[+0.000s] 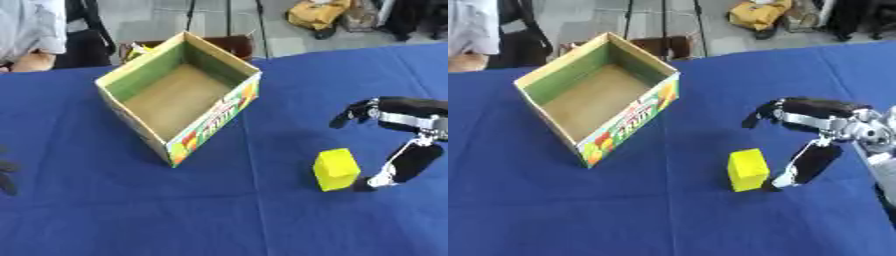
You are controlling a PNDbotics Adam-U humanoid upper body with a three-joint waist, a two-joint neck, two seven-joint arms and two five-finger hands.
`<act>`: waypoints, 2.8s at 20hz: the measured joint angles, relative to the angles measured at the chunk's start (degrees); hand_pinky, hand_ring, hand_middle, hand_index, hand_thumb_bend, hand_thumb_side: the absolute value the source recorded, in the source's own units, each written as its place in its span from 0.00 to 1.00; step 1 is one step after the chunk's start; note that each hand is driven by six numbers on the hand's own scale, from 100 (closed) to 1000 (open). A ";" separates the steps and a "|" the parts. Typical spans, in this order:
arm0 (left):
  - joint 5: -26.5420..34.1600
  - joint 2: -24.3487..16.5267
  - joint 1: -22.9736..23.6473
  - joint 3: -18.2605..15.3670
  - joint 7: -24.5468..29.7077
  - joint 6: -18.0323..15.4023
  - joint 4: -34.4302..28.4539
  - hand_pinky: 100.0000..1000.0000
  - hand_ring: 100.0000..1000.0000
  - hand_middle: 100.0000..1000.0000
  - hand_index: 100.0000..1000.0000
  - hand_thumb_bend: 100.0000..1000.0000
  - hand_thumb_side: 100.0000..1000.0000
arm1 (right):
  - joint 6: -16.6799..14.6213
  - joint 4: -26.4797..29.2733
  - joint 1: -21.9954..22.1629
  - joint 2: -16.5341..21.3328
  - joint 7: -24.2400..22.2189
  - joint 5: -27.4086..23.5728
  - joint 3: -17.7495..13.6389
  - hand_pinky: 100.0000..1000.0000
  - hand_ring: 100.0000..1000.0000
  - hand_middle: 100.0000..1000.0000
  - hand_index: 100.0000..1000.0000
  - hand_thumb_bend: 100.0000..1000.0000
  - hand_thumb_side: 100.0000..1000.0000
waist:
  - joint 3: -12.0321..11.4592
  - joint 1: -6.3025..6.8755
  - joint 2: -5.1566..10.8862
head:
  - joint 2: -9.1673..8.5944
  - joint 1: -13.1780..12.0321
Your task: Pick up objects on the table and place them in the box.
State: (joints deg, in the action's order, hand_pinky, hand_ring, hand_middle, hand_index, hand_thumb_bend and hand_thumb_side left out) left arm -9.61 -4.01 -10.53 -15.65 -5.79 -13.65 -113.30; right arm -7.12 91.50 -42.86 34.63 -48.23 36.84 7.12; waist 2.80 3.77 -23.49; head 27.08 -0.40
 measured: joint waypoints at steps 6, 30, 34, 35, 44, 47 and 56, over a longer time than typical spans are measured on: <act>0.00 0.00 0.00 0.22 0.00 0.00 0.00 0.19 0.42 0.51 0.88 0.31 0.98 | 0.09 -2.12 -0.02 -0.15 -0.09 0.89 1.26 0.82 0.92 0.73 0.84 0.59 0.15 | -0.02 0.02 0.00 | -0.02 0.05; 0.00 0.01 -0.01 0.24 0.01 0.00 0.00 0.19 0.42 0.51 0.87 0.30 0.97 | 3.28 -3.94 0.06 -1.15 7.42 1.44 2.48 0.75 0.83 0.46 0.60 0.25 0.16 | -0.02 0.33 -0.31 | -0.43 0.24; 0.00 0.01 -0.01 0.24 0.01 0.00 0.00 0.19 0.42 0.51 0.87 0.29 0.97 | 3.83 -4.04 0.02 -1.16 8.39 1.54 2.50 0.74 0.81 0.42 0.55 0.07 0.13 | -0.03 0.32 -0.32 | -0.44 0.24; 0.00 0.01 -0.01 0.24 0.01 0.00 0.00 0.19 0.42 0.51 0.87 0.29 0.96 | 3.95 -4.13 0.02 -1.16 8.59 1.60 2.52 0.73 0.80 0.42 0.55 0.04 0.13 | -0.03 0.32 -0.32 | -0.44 0.24; 0.00 0.01 -0.03 0.24 -0.07 0.07 0.00 0.19 0.42 0.51 0.87 0.29 0.96 | 5.32 -4.59 -0.19 -1.51 10.24 0.98 2.78 0.72 0.78 0.34 0.45 0.00 0.13 | -0.05 0.29 -0.38 | -0.47 0.25; 0.00 0.01 -0.05 0.24 -0.09 0.09 0.00 0.19 0.42 0.51 0.88 0.28 0.96 | 6.47 -4.58 -0.20 -1.61 11.75 -0.30 2.75 0.71 0.77 0.30 0.40 0.00 0.12 | -0.05 0.28 -0.50 | -0.49 0.25; 0.01 0.01 -0.06 0.24 -0.06 0.15 0.00 0.19 0.42 0.51 0.88 0.28 0.96 | 9.82 -2.43 -1.06 -1.95 16.91 -3.70 1.79 0.70 0.77 0.27 0.35 0.03 0.11 | -0.11 0.18 -0.50 | -0.51 0.23</act>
State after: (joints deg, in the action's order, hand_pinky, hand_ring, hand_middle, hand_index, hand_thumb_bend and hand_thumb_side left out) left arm -9.60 -4.00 -10.59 -15.41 -5.85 -13.51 -113.30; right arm 2.70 89.07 -43.92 32.67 -31.32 33.15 8.90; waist 2.69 3.95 -23.99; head 26.57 -0.17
